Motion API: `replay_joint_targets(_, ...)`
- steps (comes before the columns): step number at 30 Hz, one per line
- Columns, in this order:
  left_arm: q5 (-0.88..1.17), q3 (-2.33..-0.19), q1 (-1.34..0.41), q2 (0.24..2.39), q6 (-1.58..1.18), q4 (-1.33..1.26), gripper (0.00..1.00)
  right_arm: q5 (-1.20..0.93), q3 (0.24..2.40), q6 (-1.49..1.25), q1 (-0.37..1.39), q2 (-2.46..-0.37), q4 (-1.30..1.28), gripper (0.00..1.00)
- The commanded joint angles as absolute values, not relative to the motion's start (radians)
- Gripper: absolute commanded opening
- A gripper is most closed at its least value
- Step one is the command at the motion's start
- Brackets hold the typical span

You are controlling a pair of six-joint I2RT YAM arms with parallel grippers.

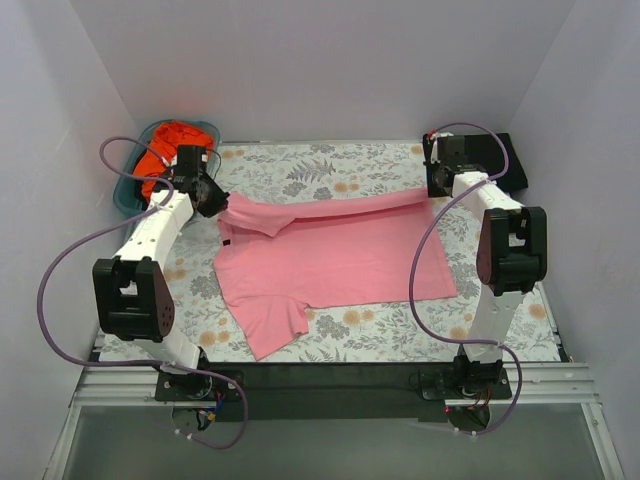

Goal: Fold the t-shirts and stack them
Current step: Fold the tshirt

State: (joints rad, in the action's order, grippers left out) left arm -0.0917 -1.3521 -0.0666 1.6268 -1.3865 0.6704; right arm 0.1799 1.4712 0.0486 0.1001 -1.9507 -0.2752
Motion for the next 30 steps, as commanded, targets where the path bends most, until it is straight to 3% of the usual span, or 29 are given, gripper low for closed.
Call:
replay_joint_targets(1,-0.04,-1.299,-0.06,1.549,-1.434,0.681,0.0,0.192,1.463,0.032,0.094,-1.91,-0.294,0.01)
replay_joint_targets(13,-0.046,-1.114,-0.06,1.416,-1.529,0.654,0.0,0.179,1.477,0.014,0.092,-1.954,-0.311,0.01)
replay_joint_targets(23,-0.057,-0.954,-0.055,1.437,-1.601,0.539,0.0,0.155,1.456,-0.025,0.091,-2.019,-0.313,0.03)
replay_joint_targets(27,-0.038,-0.92,-0.055,1.419,-1.598,0.531,0.0,0.143,1.453,-0.031,0.087,-2.017,-0.327,0.18)
replay_joint_targets(30,-0.051,-0.907,-0.055,1.381,-1.588,0.526,0.14,0.123,1.442,-0.037,0.087,-1.976,-0.333,0.37)
